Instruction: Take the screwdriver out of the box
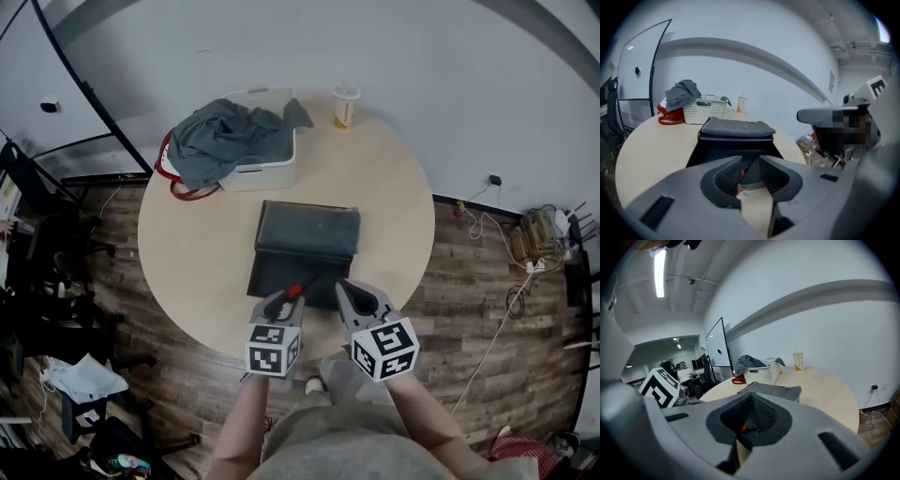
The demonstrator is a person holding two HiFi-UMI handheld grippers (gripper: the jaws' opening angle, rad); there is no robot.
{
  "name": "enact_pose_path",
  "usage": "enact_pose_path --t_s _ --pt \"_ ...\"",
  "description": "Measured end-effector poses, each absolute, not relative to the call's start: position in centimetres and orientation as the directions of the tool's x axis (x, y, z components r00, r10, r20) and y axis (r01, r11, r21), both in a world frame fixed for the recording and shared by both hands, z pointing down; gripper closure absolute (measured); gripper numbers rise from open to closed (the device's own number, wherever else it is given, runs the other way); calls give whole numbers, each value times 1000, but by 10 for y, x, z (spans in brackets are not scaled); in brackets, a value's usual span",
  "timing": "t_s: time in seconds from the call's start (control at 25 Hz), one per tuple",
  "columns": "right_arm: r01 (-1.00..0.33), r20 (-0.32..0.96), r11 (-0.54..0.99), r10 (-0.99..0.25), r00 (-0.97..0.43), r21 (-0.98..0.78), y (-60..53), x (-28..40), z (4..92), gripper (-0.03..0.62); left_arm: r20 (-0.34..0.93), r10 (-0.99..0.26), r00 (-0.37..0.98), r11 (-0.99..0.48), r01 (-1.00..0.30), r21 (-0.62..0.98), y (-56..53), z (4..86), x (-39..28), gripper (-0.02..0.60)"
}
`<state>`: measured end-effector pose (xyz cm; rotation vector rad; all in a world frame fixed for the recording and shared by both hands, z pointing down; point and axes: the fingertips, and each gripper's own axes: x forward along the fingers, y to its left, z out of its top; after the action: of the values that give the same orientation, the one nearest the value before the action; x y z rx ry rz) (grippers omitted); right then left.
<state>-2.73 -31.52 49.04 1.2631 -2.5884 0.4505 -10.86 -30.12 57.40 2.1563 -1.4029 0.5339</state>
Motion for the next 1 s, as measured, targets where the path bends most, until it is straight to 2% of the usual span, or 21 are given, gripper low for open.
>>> enact_pose_path --t_s 0.2,0.36,0.48,0.8,1.0 --pt "-791 357 576 -709 -608 -206 -331 -27 507 594 668 -628 399 -416 -898 145 -314 595 -103 432" --pt "-792 374 573 -702 -607 -210 -339 -24 516 594 720 -572 392 -477 -874 97 -328 607 -106 420" --pt "-793 385 570 -698 -604 -213 -346 -22 521 594 778 -482 404 -564 -822 78 -333 618 -100 409" --pt "-795 405 565 -688 -602 -222 -361 -19 531 594 930 -211 300 -728 -684 55 -339 663 -95 410" --pt "-793 410 564 -683 -604 -230 -364 -18 537 594 965 -146 220 -757 -653 35 -342 674 -98 424"
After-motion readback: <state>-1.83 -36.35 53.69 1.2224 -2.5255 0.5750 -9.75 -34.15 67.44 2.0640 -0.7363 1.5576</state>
